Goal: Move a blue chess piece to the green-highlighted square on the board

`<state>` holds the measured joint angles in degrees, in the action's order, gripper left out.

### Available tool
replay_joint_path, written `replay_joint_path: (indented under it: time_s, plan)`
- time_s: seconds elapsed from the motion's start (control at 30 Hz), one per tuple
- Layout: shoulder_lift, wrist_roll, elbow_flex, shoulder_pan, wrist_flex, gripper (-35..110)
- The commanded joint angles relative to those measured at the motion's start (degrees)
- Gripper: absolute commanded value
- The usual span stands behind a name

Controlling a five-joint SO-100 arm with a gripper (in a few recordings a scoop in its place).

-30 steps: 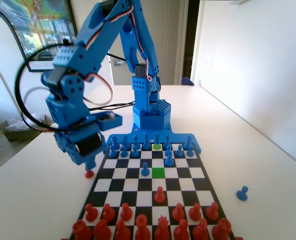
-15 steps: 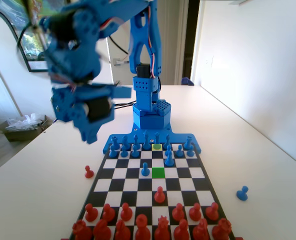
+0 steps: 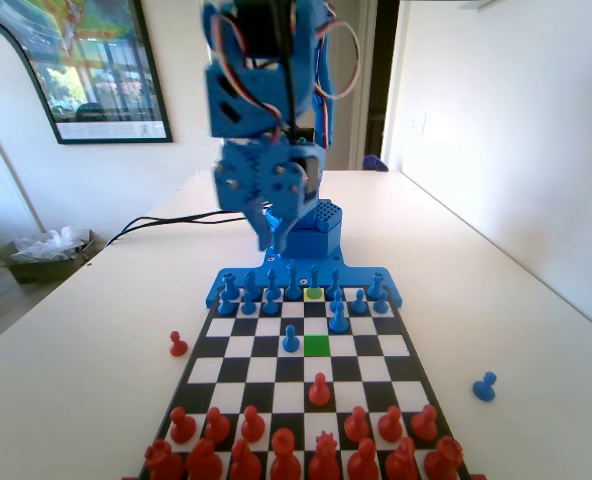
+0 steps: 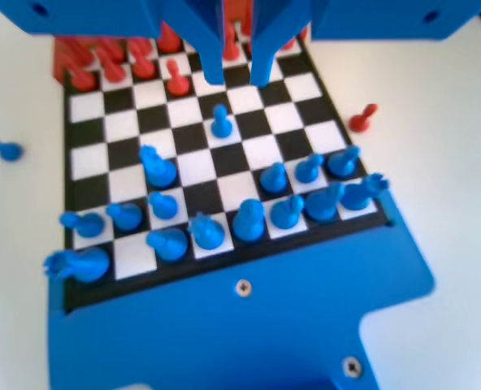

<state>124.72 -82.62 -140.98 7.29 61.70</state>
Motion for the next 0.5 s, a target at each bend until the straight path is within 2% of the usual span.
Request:
replay_joint_path:
  time_s: [0.0,0.47]
  plan:
    - [4.5,1.9,-1.2,0.2,-1.3,6]
    - [7.6,29.4,-4.0,-0.5,-4.2,5]
